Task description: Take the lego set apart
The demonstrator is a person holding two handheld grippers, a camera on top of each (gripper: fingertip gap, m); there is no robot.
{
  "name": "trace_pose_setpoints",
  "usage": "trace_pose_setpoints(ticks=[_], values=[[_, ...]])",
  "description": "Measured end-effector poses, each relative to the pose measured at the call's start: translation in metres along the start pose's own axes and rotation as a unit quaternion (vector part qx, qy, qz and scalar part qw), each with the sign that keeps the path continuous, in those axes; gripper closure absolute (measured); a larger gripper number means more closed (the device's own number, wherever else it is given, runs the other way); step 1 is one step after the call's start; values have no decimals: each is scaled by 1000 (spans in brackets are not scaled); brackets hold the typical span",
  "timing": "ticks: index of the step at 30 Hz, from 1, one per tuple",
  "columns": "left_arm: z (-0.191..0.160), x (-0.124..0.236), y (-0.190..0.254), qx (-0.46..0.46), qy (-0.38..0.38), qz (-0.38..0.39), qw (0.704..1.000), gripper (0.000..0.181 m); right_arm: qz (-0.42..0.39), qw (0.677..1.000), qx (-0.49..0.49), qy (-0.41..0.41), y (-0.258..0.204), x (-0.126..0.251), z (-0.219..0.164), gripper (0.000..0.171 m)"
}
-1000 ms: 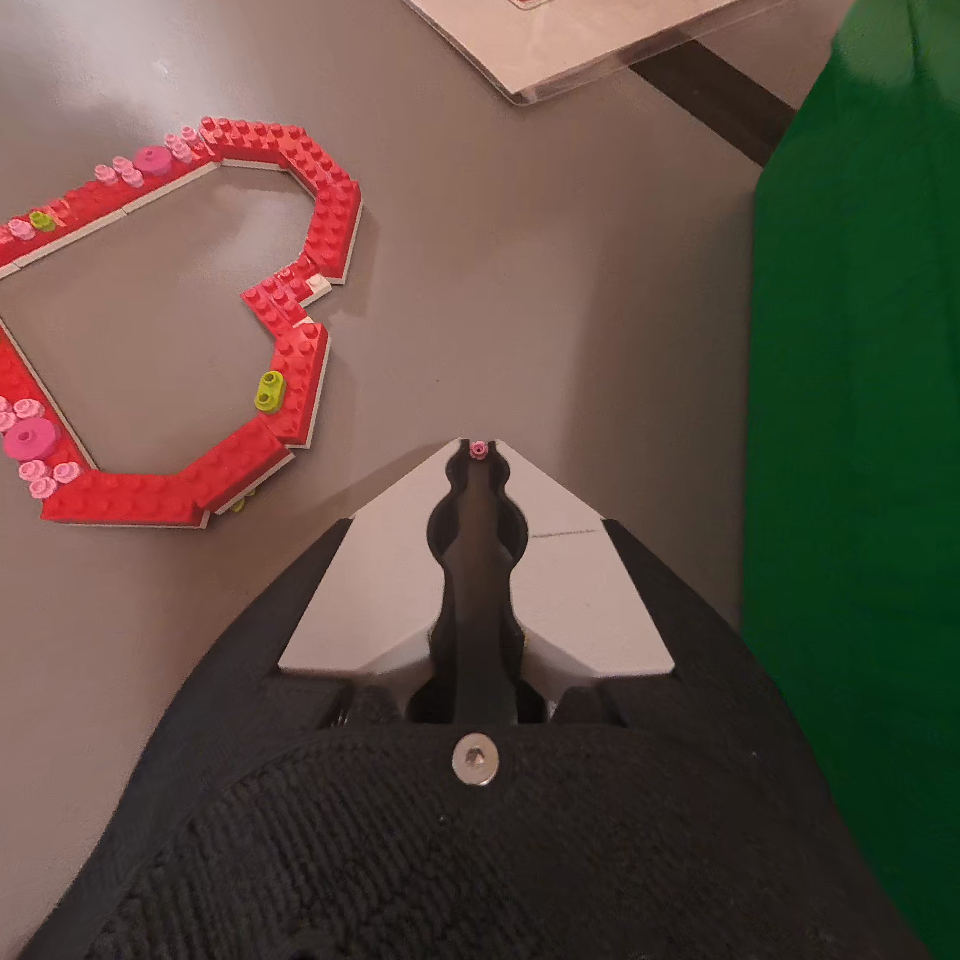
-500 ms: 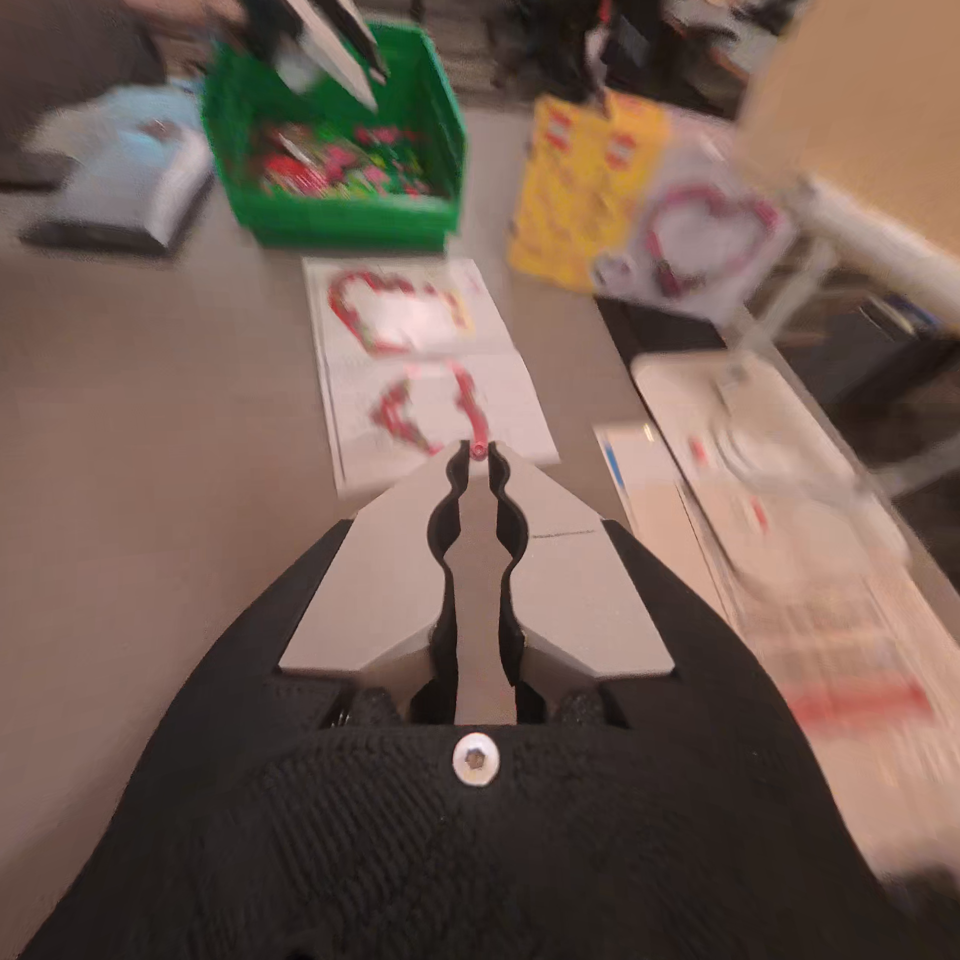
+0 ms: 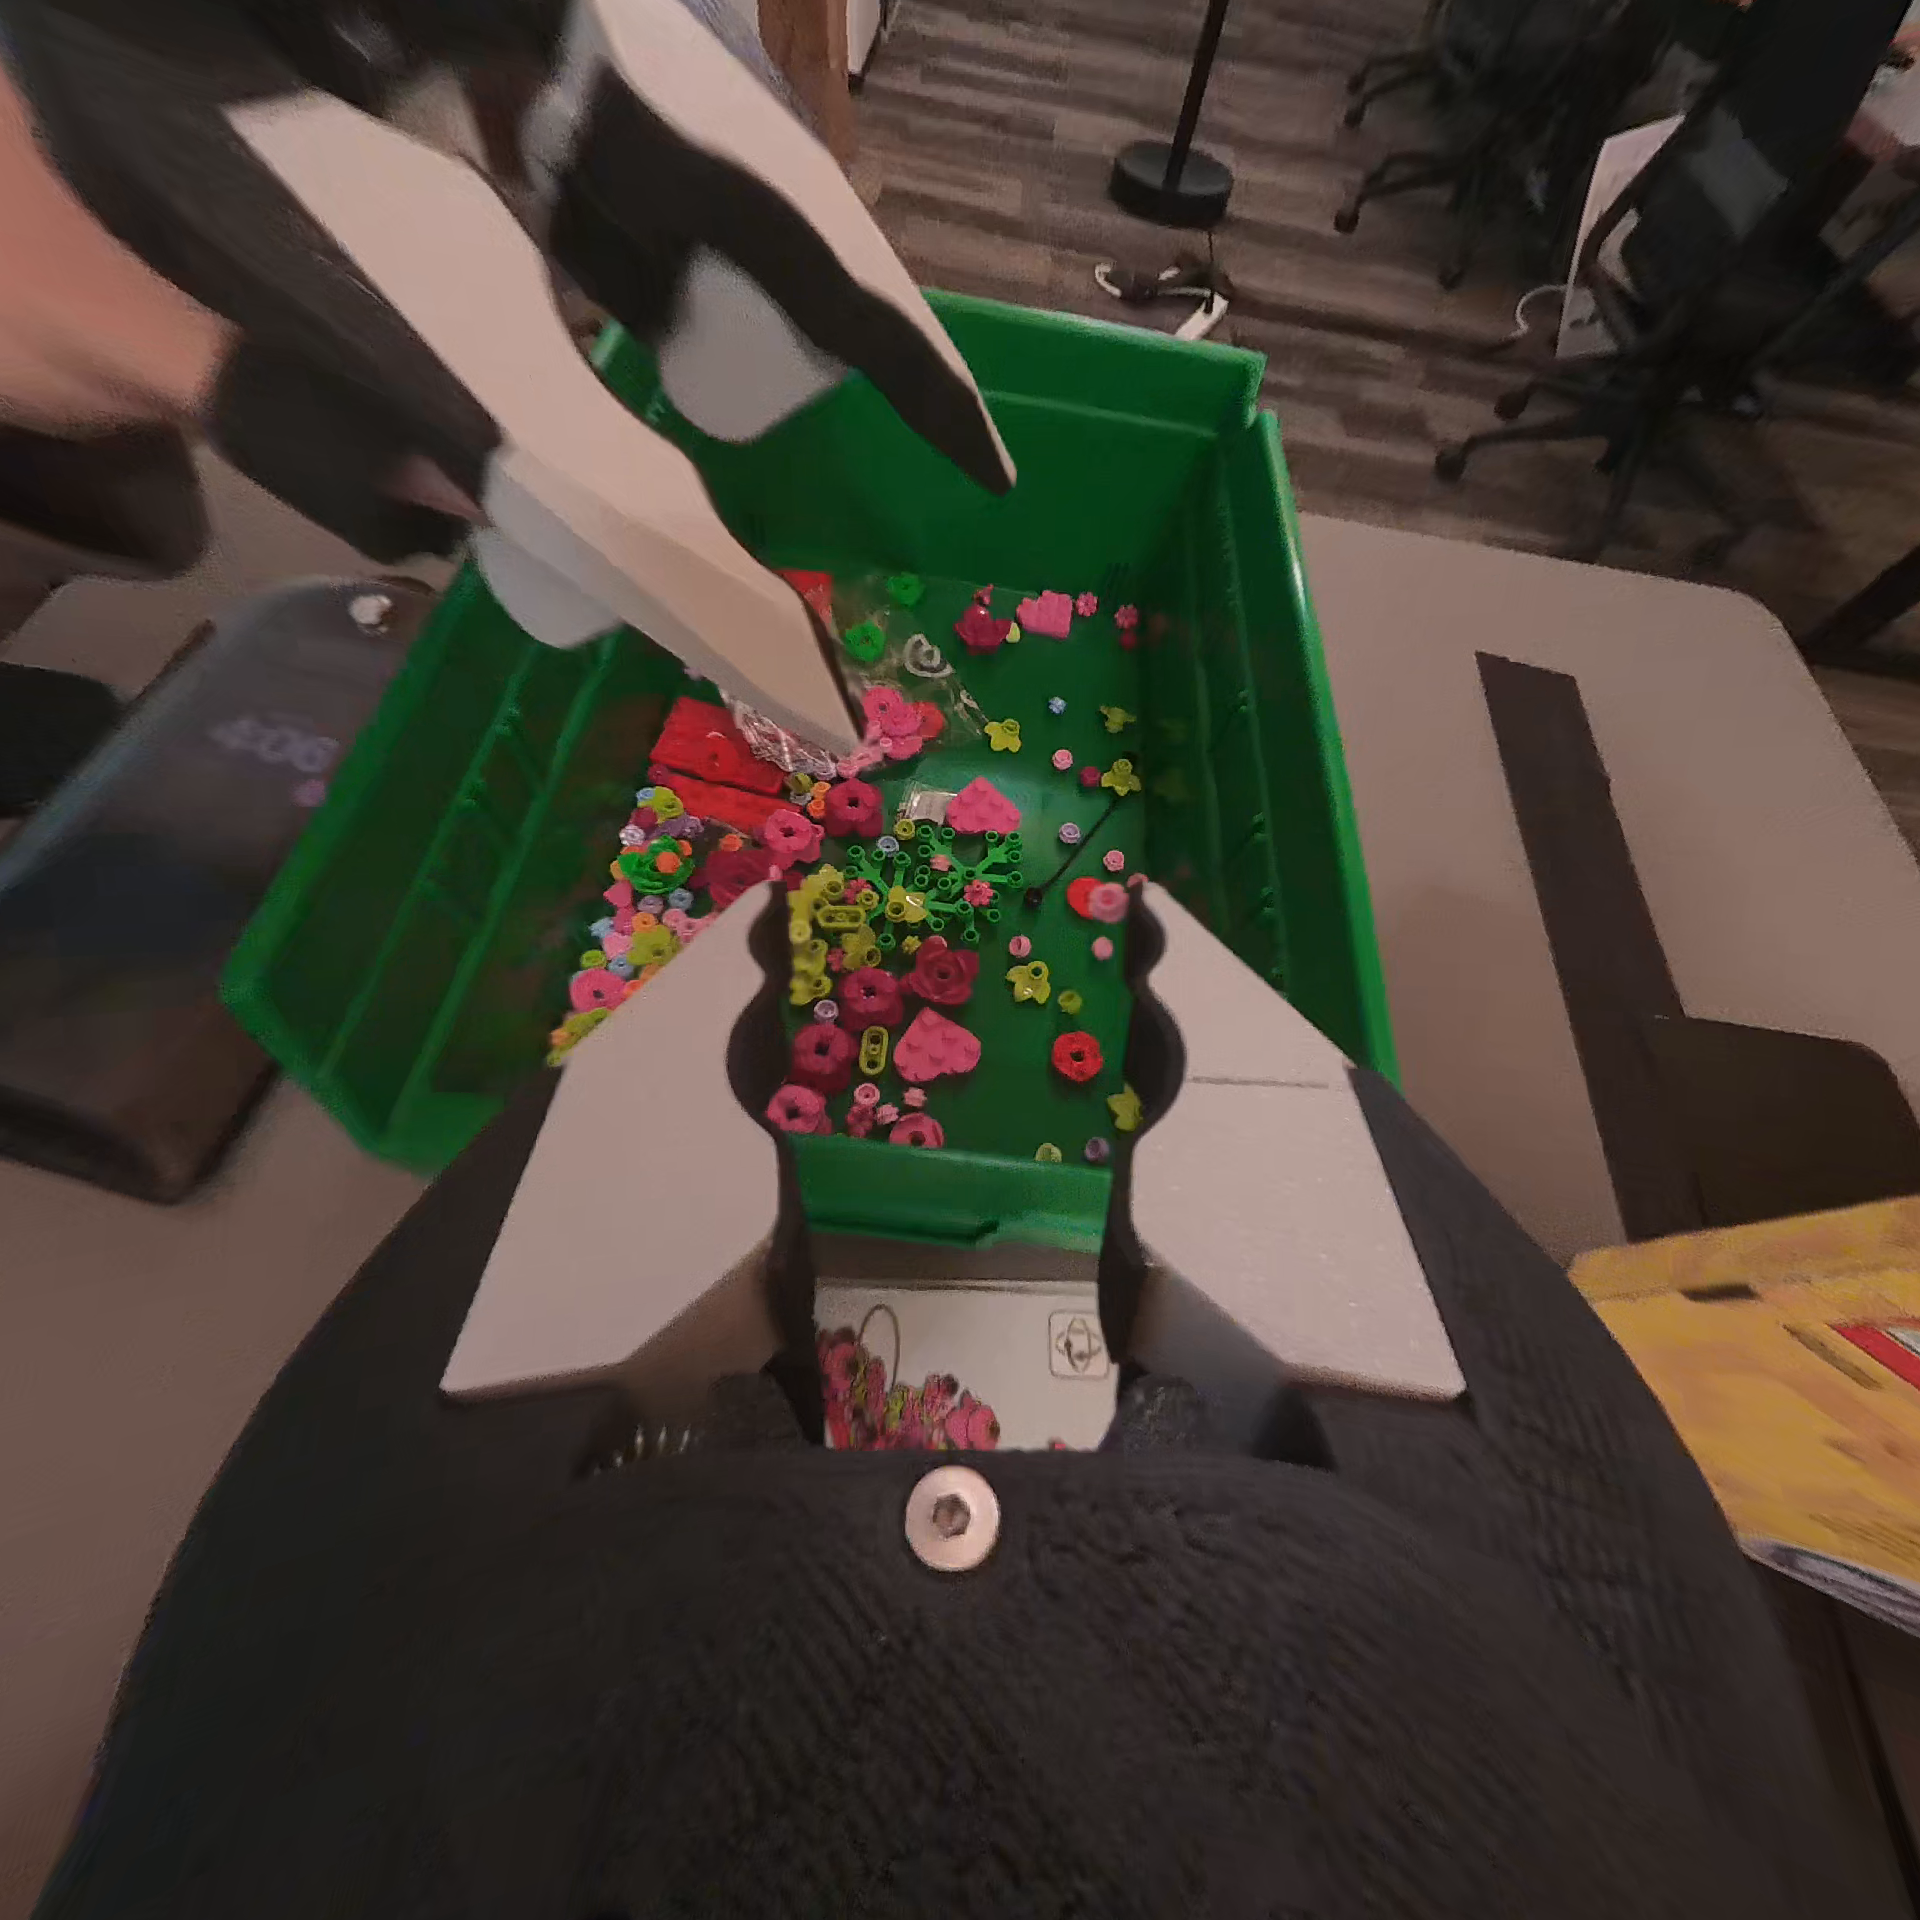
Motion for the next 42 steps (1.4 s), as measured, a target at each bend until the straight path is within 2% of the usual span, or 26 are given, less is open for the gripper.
trace_pose_setpoints(ticks=[1, 3, 6, 9, 13, 15, 18, 21, 23, 26, 29, 32, 35, 37, 39, 42], values=[[3, 5, 0, 1, 13, 0, 1000, 108, -9, 1000, 3, 2, 2, -5, 0, 100], [10, 12, 0, 3, 38, 0, 999, 109, -23, 1000, 9, 11, 6, -10, 0, 79], [21, 20, 4, -2, 65, 2, 998, 110, 1, 1000, -1, 7, 0, -13, -5, 78], [31, 25, 12, -14, 81, -1, 997, 113, 56, 997, -30, -35, -15, -14, -18, 76], [45, 34, 30, -30, 108, -6, 994, 115, 52, 998, -6, -39, -22, 6, -24, 60], [57, 40, 50, -39, 136, -20, 990, 117, 25, 999, 24, -16, -25, 36, -25, 59], [80, 44, 95, -67, 183, -63, 979, 117, -56, 995, 77, 26, -28, 104, -41, 59], [104, 37, 161, -109, 217, -134, 961, 120, -174, 976, 126, 35, -30, 190, -84, 70], [120, 31, 218, -134, 236, -205, 940, 121, -244, 961, 131, 11, -33, 250, -126, 80], [134, 11, 298, -197, 236, -269, 913, 124, -328, 943, 49, -7, -40, 332, -187, 90], [143, -20, 365, -249, 245, -297, 889, 129, -375, 925, -53, -18, -48, 388, -243, 95], [150, -53, 420, -255, 262, -322, 873, 129, -416, 901, -101, -77, -48, 430, -294, 95], [153, -82, 460, -216, 289, -347, 866, 129, -415, 887, -167, -116, -42, 455, -330, 95], [153, -98, 478, -188, 315, -354, 860, 131, -415, 874, -210, -138, -38, 466, -348, 94], [144, -117, 491, -193, 303, -355, 863, 131, -418, 863, -237, -155, -35, 474, -364, 92], [134, -132, 498, -198, 302, -349, 865, 131, -412, 855, -282, -138, -35, 481, -373, 95]])
Point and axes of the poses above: each gripper's, where its closed fingertips meet, x back along the fingers, z out of its top, y = z × x across the jaws, the point moved 2 cm from there along x, back along the fingers, and after that the axes turned 6 degrees about -x, right-handed, at the moved point
